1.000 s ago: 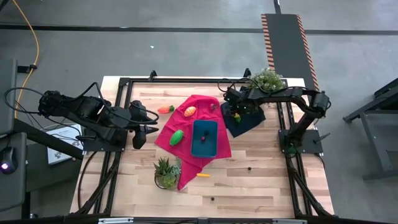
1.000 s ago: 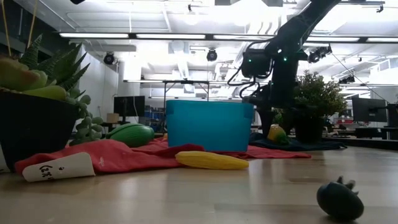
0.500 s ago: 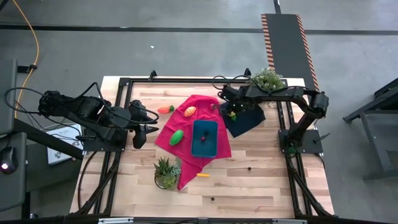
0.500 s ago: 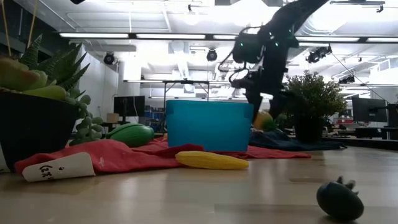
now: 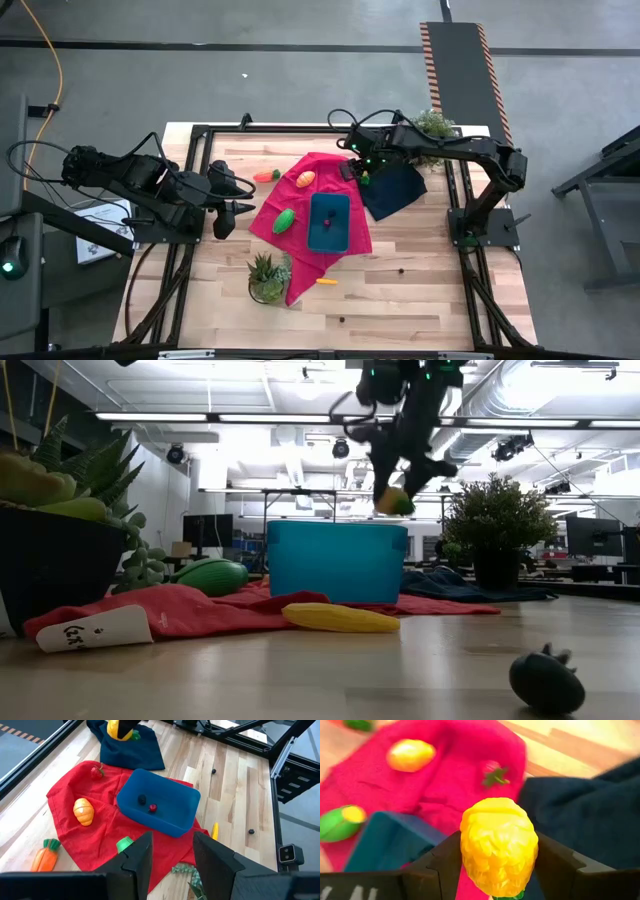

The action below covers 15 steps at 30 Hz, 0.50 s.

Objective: Pick and placing Produce into tupperware
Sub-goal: Put the pineapple into the blue bin

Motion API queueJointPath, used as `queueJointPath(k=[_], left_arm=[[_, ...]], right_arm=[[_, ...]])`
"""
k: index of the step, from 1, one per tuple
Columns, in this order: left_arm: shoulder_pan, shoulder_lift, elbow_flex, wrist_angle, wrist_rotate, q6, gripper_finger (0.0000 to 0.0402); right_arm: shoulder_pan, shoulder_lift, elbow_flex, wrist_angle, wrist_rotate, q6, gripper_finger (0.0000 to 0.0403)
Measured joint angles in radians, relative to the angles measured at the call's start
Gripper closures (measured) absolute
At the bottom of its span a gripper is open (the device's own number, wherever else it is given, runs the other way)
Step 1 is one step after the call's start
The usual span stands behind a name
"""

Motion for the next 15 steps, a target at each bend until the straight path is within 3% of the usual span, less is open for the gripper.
queueJointPath(k=[15], left_arm=[[0.0, 0.0, 0.0, 0.0, 0.002, 0.002, 0.0273]], right_arm=[[0.121, 0.0, 0.181, -0.006, -0.012, -0.104, 0.021]])
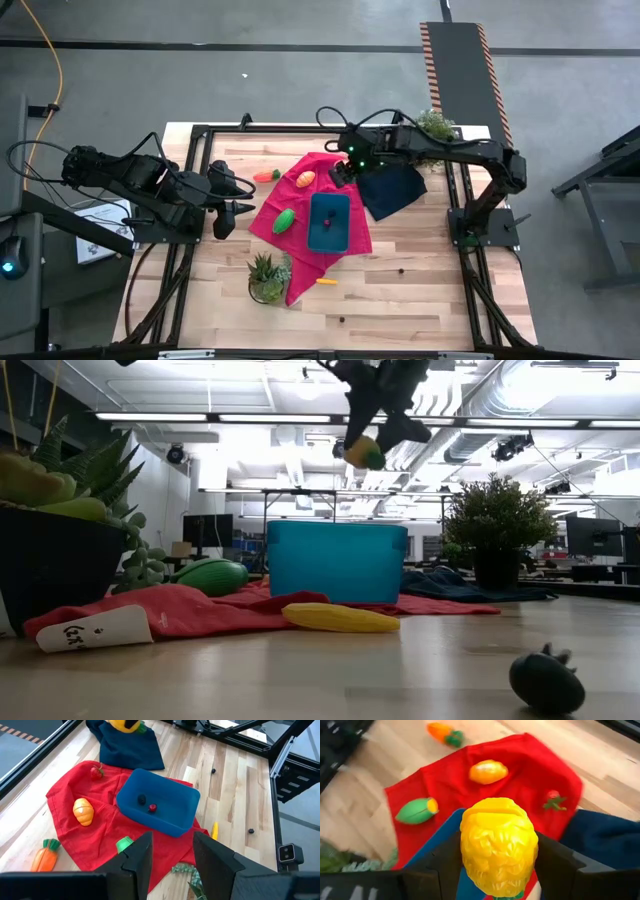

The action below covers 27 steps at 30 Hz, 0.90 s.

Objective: Pick and placing Produce into tupperware
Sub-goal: Put the pineapple into the blue bin

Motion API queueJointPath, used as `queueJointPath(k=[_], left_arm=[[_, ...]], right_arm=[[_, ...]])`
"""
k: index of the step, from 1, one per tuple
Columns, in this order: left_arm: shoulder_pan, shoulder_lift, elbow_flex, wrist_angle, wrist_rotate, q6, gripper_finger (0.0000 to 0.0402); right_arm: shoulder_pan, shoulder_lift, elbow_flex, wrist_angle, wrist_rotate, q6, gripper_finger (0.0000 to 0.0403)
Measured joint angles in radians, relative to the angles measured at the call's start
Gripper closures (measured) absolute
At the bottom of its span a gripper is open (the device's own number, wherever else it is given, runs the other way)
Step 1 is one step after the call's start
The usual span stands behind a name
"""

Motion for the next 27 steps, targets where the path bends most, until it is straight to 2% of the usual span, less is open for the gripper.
queueJointPath(k=[15, 22, 27], left_arm=[[0.001, -0.006, 0.0, 0.0, 0.017, 0.009, 0.0273], [0.001, -0.064, 0.0, 0.001, 0.02, 0.046, 0.0273], [0.001, -0.135, 0.0, -0.006, -0.001, 0.042, 0.0273]], right_arm=[[0.14, 0.0, -0.001, 0.083, -0.026, -0.023, 0.021], [0.181, 0.027, -0.001, 0.105, -0.027, -0.004, 0.021], [0.2, 0.092, -0.001, 0.109, -0.072, 0.002, 0.021]])
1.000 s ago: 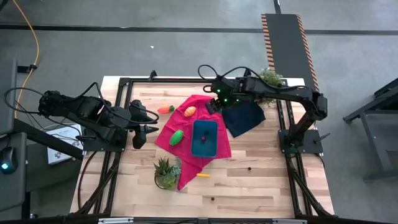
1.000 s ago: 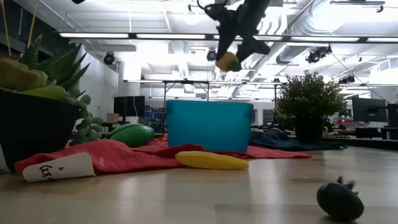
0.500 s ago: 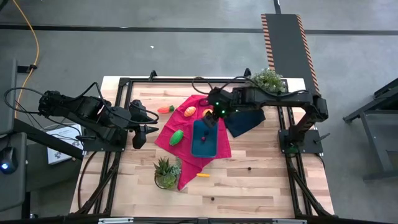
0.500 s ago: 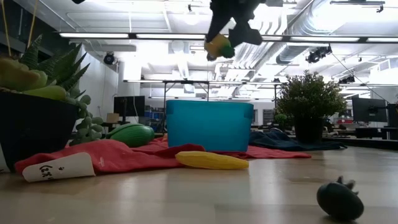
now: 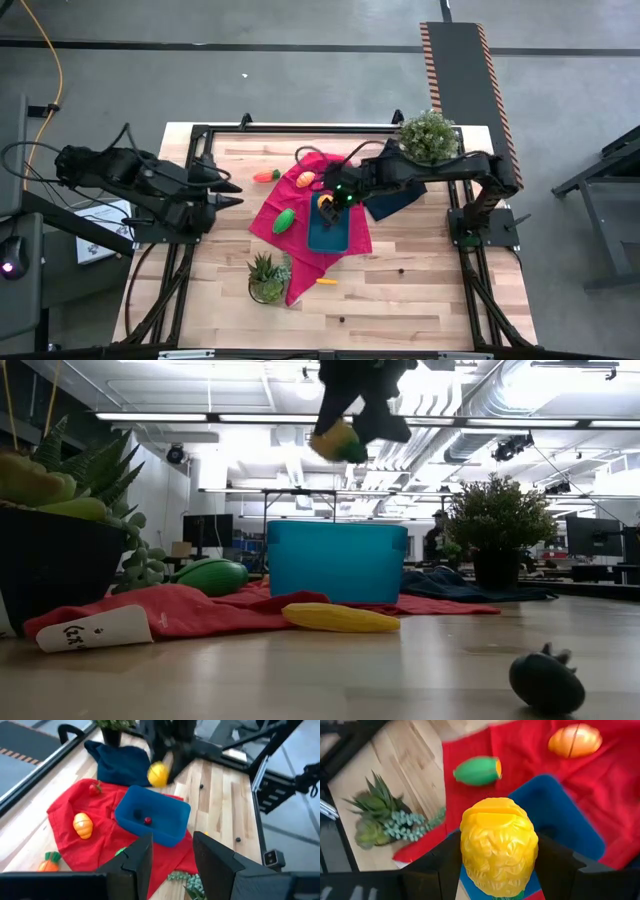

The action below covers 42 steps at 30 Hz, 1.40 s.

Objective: Pick and placing Produce into tupperware
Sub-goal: Put the pineapple into the blue bin, then put the green corn into the blue bin

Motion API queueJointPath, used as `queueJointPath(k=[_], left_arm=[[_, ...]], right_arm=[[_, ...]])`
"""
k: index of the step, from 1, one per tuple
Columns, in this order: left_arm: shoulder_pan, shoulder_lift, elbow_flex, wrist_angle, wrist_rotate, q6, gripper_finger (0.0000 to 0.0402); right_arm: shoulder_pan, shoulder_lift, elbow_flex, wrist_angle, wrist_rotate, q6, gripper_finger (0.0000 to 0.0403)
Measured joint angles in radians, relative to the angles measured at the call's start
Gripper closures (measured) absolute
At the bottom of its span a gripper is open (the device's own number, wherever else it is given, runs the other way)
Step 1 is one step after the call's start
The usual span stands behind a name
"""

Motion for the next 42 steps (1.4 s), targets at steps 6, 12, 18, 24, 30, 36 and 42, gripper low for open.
queueJointPath(k=[6, 12, 18, 24, 30, 36, 42], left_arm=[[0.0, -0.059, 0.0, -0.093, -0.057, -0.076, 0.0273], [0.0, -0.082, 0.0, -0.202, -0.076, -0.152, 0.0273], [0.0, -0.083, -0.023, -0.203, -0.076, -0.154, 0.0273], [0.0, -0.083, -0.056, -0.201, -0.058, -0.159, 0.0273], [0.0, -0.083, -0.088, -0.199, -0.049, -0.18, 0.0273], [0.0, -0.083, -0.121, -0.168, -0.001, -0.18, 0.0273], [-0.001, -0.083, -0.134, -0.147, 0.005, -0.179, 0.0273]], right_arm=[[0.013, 0.062, 0.0, -0.011, -0.008, 0.027, 0.021], [0.018, 0.115, 0.001, -0.011, -0.007, 0.048, 0.021], [0.023, 0.165, 0.001, -0.012, -0.008, 0.075, 0.021], [0.025, 0.177, 0.001, -0.012, -0.005, 0.091, 0.021], [0.022, 0.177, 0.001, -0.021, -0.011, 0.109, 0.0208], [0.022, 0.177, 0.001, -0.023, -0.025, 0.111, 0.0175], [0.022, 0.177, 0.001, -0.022, -0.025, 0.15, 0.0157]])
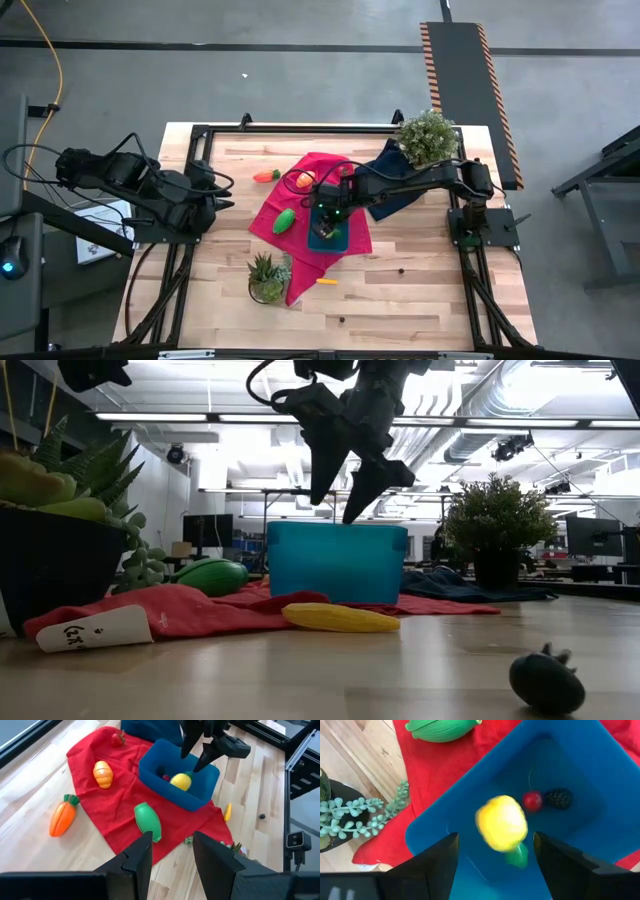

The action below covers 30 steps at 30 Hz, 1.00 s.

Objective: Pick and placing Produce into tupperware
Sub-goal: Put the green corn into the blue bin

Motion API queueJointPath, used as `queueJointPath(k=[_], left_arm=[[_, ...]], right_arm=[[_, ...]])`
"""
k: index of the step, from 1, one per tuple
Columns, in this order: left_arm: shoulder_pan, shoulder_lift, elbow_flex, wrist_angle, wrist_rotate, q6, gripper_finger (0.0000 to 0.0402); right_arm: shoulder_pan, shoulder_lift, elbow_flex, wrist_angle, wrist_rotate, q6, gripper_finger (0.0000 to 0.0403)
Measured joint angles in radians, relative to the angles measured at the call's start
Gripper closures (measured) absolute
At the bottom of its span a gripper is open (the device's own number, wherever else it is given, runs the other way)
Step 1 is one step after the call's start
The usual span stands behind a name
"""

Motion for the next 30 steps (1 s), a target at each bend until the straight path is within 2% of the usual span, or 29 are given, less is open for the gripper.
queueJointPath(k=[4, 11, 14, 17, 19, 23, 26, 30], left_arm=[[0.0, 0.0, 0.0, 0.013, 0.012, 0.024, 0.0273], [0.003, 0.011, 0.0, 0.153, 0.09, 0.106, 0.0273], [0.056, 0.019, 0.0, 0.185, 0.1, 0.152, 0.0273], [0.169, 0.027, 0.0, 0.186, 0.147, 0.215, 0.0273], [0.272, 0.035, 0.0, 0.191, 0.216, 0.268, 0.0273], [0.51, 0.076, 0.0, 0.222, 0.453, 0.382, 0.0273], [0.68, 0.141, 0.0, 0.23, 0.58, 0.428, 0.0273], [0.818, 0.262, 0.0, 0.226, 0.647, 0.433, 0.0273]], right_arm=[[0.001, -0.005, 0.0, -0.003, 0.009, 0.009, 0.0156], [0.036, -0.097, 0.0, -0.031, 0.167, 0.078, 0.0156], [0.051, -0.151, 0.0, -0.056, 0.212, 0.111, 0.0156], [0.07, -0.195, 0.0, -0.087, 0.248, 0.143, 0.0156], [0.087, -0.217, 0.0, -0.099, 0.268, 0.168, 0.0156], [0.126, -0.245, 0.0, -0.132, 0.295, 0.21, 0.0156], [0.157, -0.246, 0.0, -0.171, 0.311, 0.236, 0.0156], [0.2, -0.241, 0.0, -0.226, 0.322, 0.272, 0.0156]])
